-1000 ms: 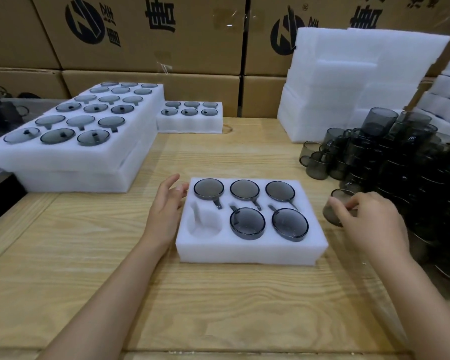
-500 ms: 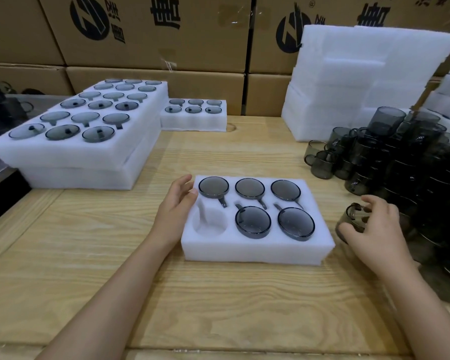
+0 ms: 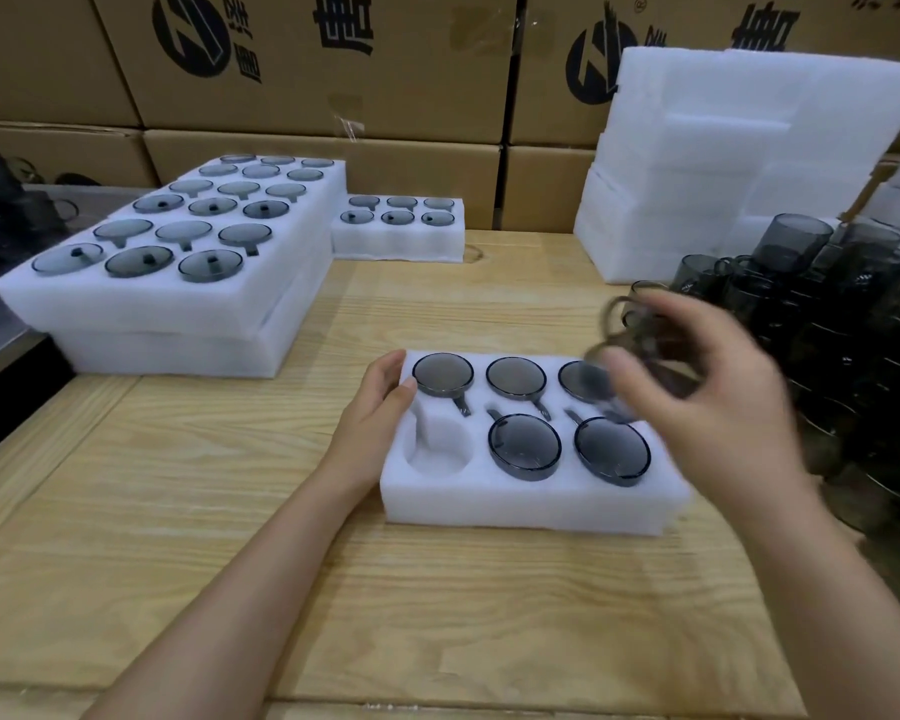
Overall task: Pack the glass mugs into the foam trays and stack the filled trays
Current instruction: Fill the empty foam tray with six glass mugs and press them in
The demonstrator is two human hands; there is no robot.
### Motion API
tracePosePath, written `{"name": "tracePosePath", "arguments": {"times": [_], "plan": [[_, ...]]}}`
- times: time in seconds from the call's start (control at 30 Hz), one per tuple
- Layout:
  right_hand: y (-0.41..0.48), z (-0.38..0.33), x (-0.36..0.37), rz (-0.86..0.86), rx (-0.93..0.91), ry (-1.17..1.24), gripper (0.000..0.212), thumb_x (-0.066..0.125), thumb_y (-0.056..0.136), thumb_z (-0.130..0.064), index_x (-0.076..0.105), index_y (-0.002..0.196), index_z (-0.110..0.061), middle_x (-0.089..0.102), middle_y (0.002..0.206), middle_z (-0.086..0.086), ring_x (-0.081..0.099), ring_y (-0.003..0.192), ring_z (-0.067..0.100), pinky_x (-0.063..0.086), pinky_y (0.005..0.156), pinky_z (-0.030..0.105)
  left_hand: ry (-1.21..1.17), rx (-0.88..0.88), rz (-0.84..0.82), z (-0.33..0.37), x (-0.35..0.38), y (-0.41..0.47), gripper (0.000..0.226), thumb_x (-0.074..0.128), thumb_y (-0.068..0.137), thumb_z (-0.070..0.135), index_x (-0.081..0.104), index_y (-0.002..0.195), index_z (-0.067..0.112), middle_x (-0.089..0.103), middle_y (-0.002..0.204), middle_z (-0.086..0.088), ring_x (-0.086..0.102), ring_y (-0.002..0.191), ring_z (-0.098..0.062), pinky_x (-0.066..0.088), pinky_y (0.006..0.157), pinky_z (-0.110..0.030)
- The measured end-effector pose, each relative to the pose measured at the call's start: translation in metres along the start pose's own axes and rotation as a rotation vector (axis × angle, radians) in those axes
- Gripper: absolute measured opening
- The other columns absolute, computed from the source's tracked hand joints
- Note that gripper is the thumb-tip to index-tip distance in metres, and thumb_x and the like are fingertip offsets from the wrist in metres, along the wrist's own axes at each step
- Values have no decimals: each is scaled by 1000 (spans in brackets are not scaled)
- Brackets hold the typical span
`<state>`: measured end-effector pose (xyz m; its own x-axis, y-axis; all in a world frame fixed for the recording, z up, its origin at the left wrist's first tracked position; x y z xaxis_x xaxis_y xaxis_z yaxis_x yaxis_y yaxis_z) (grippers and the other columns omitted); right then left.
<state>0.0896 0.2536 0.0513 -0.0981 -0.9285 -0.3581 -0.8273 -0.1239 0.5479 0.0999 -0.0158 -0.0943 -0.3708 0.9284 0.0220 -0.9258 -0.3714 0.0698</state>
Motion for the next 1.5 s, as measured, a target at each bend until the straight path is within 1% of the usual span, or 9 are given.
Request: {"name": "tracePosePath", "arguments": {"times": [0.13, 0.27, 0.67, 0.8, 0.9, 1.13, 1.2, 1.37, 1.5], "plan": [[-11, -39, 103, -393, -76, -13, 45, 75, 72, -33, 61, 115, -28, 57, 101, -9, 56, 91, 0, 45, 82, 11, -70, 11, -13, 2, 1, 1, 36, 47, 97, 3, 47, 131, 15, 50, 140, -5, 46, 132, -23, 32, 113, -49], [-23, -29, 152, -569, -82, -110, 45, 72, 78, -37, 59, 120, -24, 53, 100, -10, 50, 94, 3, 40, 81, 16, -80, 3, -18, 1, -1, 3, 40, 49, 93, 1, 48, 132, 12, 49, 141, -13, 43, 134, -27, 32, 113, -49], [-31, -30, 175, -620, -242, -414, 39, 58, 85, -40, 54, 112, -13, 45, 101, -4, 32, 95, 12, 18, 72, 14, 14, 51, -3, 4, -3, 2, 27, 38, 103, 21, 53, 116, 39, 58, 125, 7, 55, 120, -15, 43, 102, -32], [-34, -33, 181, -595, -318, -550, 42, 53, 88, -42, 53, 114, -9, 50, 111, 4, 34, 106, 18, 18, 85, 18, 34, 58, -6, 6, -2, 0, 24, 38, 103, 29, 54, 115, 41, 62, 115, 20, 59, 106, 4, 43, 86, -16], [-36, -32, 179, -592, -337, -583, 44, 49, 90, -46, 52, 117, -11, 49, 114, 4, 33, 107, 18, 20, 90, 21, 34, 56, -15, 5, -2, 0, 24, 42, 101, 37, 54, 122, 37, 60, 124, 16, 56, 116, -3, 42, 97, -23], [-53, -19, 180, -693, -350, -719, 68, 26, 90, -64, 38, 135, -15, 31, 132, 3, 22, 124, 22, 18, 102, 35, 38, 55, -79, 5, 4, -1, 50, 54, 81, 54, 48, 127, 36, 50, 130, 24, 46, 114, 19, 36, 95, -14], [-57, -17, 184, -744, -361, -719, 75, 21, 87, -68, 38, 136, -13, 24, 139, 2, 14, 130, 21, 13, 108, 38, 32, 56, -94, 2, 5, 1, 59, 59, 80, 50, 44, 134, 30, 48, 136, 16, 43, 126, 7, 34, 100, -17], [-29, 0, 171, -664, -24, -300, 50, 31, 95, -52, 47, 132, -22, 26, 145, -6, 12, 136, 13, 7, 103, 26, 12, 82, -277, 10, 16, -5, 48, 63, 80, 35, 50, 126, 30, 60, 122, 24, 50, 122, 4, 43, 88, -11], [-16, 16, 175, -616, -40, -606, 58, 14, 99, -48, 14, 150, -21, 2, 159, -2, -16, 144, 19, -16, 112, 39, 50, -2, -446, 8, 17, -14, 99, 72, 64, 41, 22, 149, 29, 40, 140, 30, 40, 125, 15, 41, 93, -10]]}}
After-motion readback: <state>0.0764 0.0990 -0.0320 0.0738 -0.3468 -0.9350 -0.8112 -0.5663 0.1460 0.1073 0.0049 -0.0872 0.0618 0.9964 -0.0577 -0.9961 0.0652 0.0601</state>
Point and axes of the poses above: each hand's wrist, its own y-axis towards the middle knuckle, its own x-axis out of the palm, z = x × y, the point moved 10 cm from there along y, towards the middle knuckle
